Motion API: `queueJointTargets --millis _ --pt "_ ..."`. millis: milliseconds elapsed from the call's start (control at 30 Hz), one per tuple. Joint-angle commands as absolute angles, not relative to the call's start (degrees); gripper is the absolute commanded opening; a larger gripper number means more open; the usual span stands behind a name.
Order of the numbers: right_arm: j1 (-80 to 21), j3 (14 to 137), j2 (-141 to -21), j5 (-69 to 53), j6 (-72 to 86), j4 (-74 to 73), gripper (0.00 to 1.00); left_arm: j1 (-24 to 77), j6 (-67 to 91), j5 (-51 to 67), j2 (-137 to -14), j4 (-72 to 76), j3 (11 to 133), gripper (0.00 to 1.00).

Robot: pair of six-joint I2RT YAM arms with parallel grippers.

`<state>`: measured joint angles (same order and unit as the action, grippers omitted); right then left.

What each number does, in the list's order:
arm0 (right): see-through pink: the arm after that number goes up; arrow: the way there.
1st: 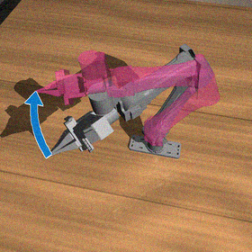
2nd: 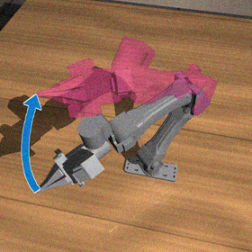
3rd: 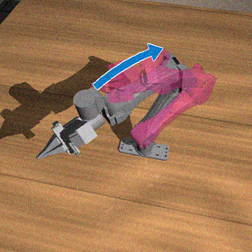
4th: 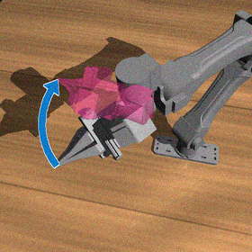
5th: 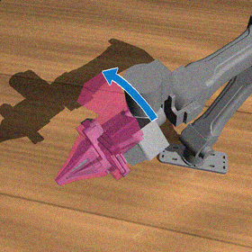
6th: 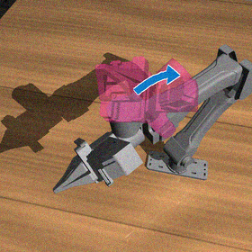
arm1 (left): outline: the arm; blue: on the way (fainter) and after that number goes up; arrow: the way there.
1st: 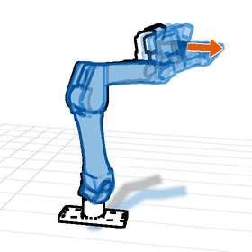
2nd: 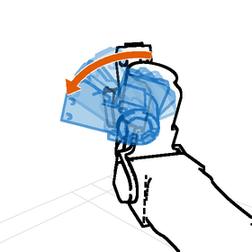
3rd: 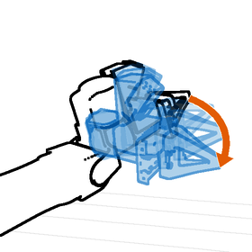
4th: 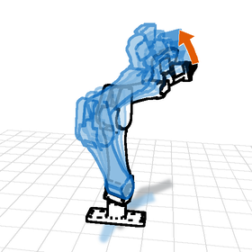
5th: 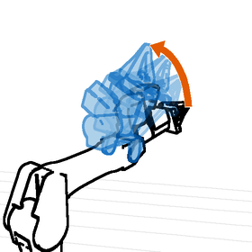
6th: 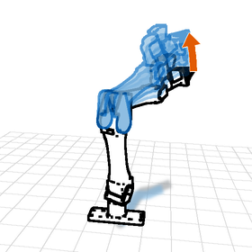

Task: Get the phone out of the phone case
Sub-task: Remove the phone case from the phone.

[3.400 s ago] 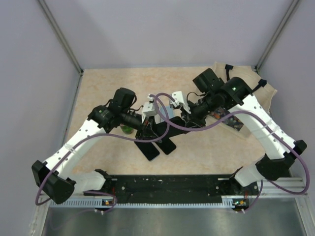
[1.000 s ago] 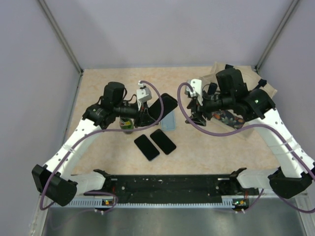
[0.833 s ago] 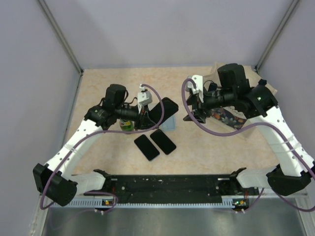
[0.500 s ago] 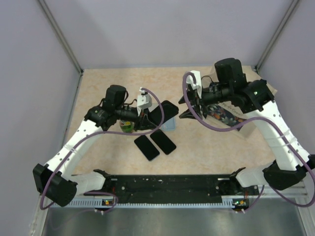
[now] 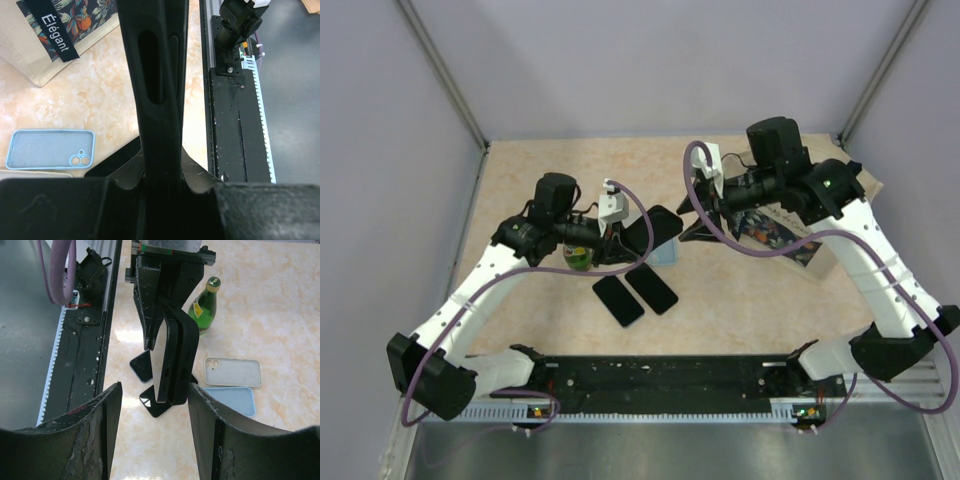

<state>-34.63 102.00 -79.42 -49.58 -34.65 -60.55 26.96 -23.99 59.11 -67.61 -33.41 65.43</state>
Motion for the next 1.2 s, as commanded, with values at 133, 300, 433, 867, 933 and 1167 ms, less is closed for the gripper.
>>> queueJointTargets --millis 133,300,433,867,933,1167 --pt "-34.8 100.4 -78.7 -53.7 -33.9 -57.7 0.53 27.2 -23.7 60.9 -65.8 -29.4 65.7 0.00" --pt "-34.7 99.2 -78.7 -54.3 -33.8 -57.3 0.53 27.2 -23.6 61.1 -65.8 -29.2 65.7 0.00" --pt "-34.7 98.2 -78.8 -54.5 -34.1 -57.0 0.53 27.2 -23.5 61.5 -65.7 -29.2 65.7 0.00" --pt "-37.5 93.3 -80.1 -52.9 -34.6 -54.5 0.51 28.4 -20.7 60.7 -67.5 -28.1 67.0 0.00" --pt "-38.1 92.9 -80.5 -53.3 -34.7 -54.3 0.50 28.7 -19.7 59.9 -67.8 -26.9 67.0 0.00" --pt "-39.9 91.6 -81.9 -56.1 -35.8 -54.5 0.47 29.6 -14.5 54.1 -68.6 -22.0 66.9 0.00"
